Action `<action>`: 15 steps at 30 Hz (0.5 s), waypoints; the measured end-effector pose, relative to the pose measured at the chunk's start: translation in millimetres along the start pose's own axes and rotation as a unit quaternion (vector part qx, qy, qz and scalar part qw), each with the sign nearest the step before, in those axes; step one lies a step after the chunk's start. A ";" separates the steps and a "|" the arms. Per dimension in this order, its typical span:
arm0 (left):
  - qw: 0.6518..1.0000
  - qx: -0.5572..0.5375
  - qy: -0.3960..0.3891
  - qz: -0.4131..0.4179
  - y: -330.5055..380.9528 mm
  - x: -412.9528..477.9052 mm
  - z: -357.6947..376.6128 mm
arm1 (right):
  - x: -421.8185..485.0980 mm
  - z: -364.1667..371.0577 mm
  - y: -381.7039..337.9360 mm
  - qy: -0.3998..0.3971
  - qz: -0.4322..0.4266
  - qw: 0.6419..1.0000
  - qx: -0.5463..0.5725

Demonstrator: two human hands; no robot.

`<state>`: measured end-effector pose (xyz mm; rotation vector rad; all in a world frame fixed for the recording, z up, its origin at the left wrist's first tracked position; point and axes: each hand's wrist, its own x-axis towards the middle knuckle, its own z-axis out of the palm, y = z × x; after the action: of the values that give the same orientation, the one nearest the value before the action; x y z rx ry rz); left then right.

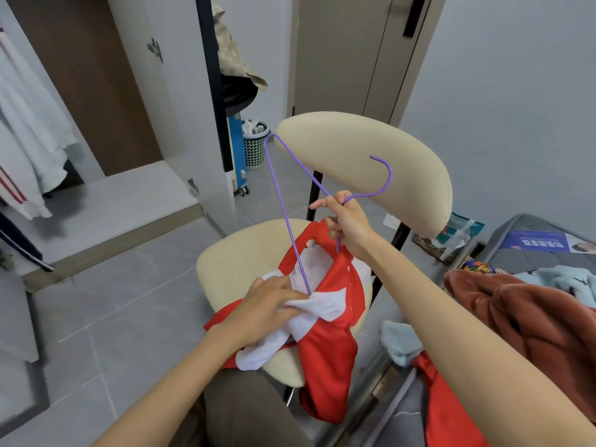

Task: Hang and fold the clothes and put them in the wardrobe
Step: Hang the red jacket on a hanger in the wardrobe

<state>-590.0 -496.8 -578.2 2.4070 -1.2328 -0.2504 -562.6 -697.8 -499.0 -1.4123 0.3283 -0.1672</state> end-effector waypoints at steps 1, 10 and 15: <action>1.000 -0.010 0.025 -0.016 -1.6 2.6 -2.8 | -1.5 -1.8 0.3 -0.001 0.007 1.000 -0.020; 0.932 -0.092 0.260 -0.236 -29.2 38.1 -28.1 | -26.8 -32.3 33.9 -0.008 0.095 0.941 -0.325; 0.898 -0.090 0.236 -0.359 -24.1 40.3 -18.2 | -38.8 -48.3 43.9 -0.081 0.149 0.946 -0.277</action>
<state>-542.4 -511.7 -571.4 2.4461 -0.0767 0.0208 -618.2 -724.4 -543.2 -1.8955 0.4704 0.3144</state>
